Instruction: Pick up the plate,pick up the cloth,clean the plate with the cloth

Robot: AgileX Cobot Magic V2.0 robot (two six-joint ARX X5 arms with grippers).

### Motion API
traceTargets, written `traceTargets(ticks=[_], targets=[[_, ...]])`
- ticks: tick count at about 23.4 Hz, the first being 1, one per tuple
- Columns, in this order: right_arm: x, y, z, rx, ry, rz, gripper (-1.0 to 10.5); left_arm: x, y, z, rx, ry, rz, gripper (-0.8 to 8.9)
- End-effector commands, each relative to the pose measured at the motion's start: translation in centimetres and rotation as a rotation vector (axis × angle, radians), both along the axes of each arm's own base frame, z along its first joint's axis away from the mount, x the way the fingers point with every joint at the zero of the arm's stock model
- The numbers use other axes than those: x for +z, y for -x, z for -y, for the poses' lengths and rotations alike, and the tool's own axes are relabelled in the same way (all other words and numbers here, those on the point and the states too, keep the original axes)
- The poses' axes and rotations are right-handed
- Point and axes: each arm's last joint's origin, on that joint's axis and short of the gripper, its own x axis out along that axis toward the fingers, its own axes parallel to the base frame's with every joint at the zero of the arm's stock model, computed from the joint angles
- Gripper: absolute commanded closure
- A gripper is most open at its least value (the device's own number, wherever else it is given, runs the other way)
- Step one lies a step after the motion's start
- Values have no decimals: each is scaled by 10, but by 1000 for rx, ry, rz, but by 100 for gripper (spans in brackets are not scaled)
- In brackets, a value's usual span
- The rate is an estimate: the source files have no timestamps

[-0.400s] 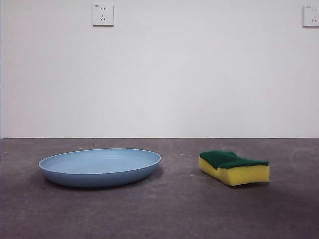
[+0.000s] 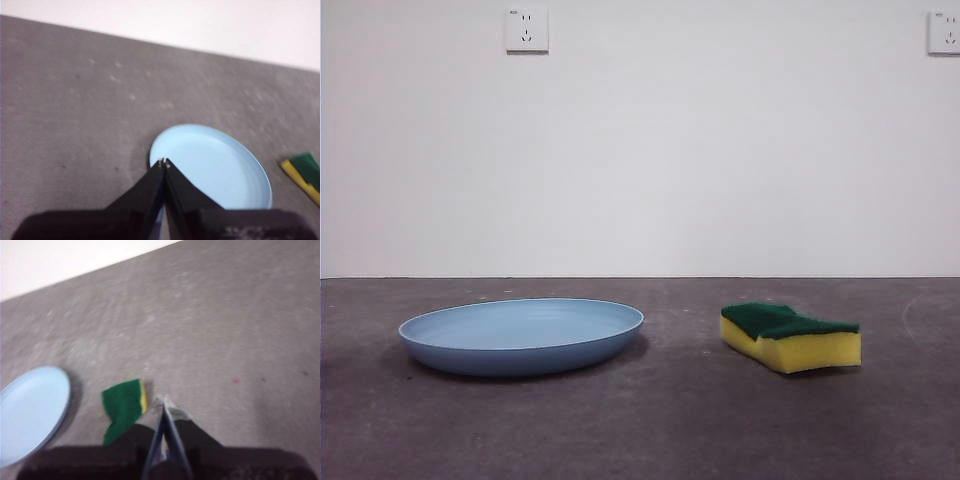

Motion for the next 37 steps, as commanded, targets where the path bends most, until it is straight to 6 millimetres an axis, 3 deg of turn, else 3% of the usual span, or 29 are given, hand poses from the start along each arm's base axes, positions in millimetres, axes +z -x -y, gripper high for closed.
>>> traceTargets(ticks=[1,6,12,15,17,18,23,26,31,37], targets=[[17,-9,-3,88,67,-15,949,9,-11,2,-60,-59,-71,821],[34,-26,-8,216,105,-148,948,19,-31,5,-134,-109,-246,819],[36,-45,-11,286,156,-337,941,23,-53,9,-195,-93,-426,817],[30,-54,-12,285,157,-379,724,21,-60,11,-225,-71,-448,783],[29,-55,-12,285,156,-384,582,22,-61,11,-232,-66,-432,617],[30,-55,-12,284,156,-383,554,23,-63,11,-229,-68,-414,563],[30,-55,-13,279,147,-387,534,23,-78,13,-206,-18,-367,552],[30,-55,-13,279,147,-387,535,16,-99,16,-209,-20,-430,552],[30,-55,-13,280,147,-387,536,1,-150,25,-217,-33,-545,552],[30,-55,-13,280,147,-387,536,-38,-208,36,-200,-68,-706,552]])
